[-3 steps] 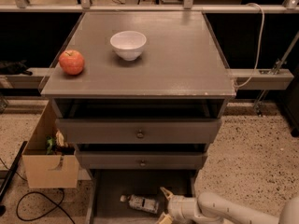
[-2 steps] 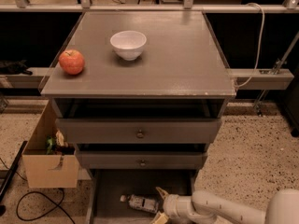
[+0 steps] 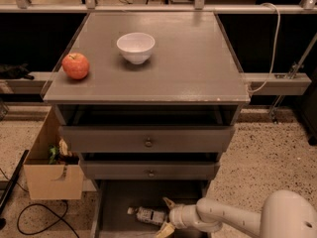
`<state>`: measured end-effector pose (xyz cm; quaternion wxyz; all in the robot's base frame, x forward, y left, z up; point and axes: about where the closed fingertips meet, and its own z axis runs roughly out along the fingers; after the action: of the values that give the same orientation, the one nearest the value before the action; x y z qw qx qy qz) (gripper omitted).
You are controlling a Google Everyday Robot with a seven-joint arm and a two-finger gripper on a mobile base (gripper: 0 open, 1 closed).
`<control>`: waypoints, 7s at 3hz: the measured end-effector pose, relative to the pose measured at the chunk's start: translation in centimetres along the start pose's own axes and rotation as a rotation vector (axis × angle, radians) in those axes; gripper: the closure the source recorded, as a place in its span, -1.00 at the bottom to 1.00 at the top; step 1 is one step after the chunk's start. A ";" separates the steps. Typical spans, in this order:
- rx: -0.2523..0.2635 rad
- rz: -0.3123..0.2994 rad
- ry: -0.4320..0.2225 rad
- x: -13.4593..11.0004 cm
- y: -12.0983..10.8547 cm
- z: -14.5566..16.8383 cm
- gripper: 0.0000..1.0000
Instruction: Pick blue plastic bottle from bottom drawer and place on counter
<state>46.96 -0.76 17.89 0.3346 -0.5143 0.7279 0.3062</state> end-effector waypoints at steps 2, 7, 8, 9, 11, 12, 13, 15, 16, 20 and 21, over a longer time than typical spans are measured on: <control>0.009 -0.007 0.076 2.0 -1.3 1.9 -1.00; 0.008 -0.007 0.076 2.0 -1.3 1.9 0.77; 0.008 -0.007 0.076 2.0 -1.3 1.9 1.00; 0.008 -0.007 0.076 2.0 -1.3 1.9 1.00; 0.006 -0.062 0.025 0.8 0.8 -0.7 1.00; 0.038 -0.173 -0.013 -1.4 3.2 -4.6 1.00; 0.100 -0.302 -0.045 -4.5 8.2 -12.3 1.00; 0.178 -0.402 -0.069 -10.0 12.3 -24.4 1.00; 0.238 -0.436 -0.067 -16.0 11.3 -32.9 1.00; 0.202 -0.632 -0.030 -32.5 6.4 -43.4 1.00; 0.191 -0.627 -0.088 -37.8 4.7 -49.2 1.00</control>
Offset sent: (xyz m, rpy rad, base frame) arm 0.0279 -0.0158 -0.0326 -0.1085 0.0067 -0.0127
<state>43.31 -17.68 77.64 0.4903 -0.6658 0.5445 0.1409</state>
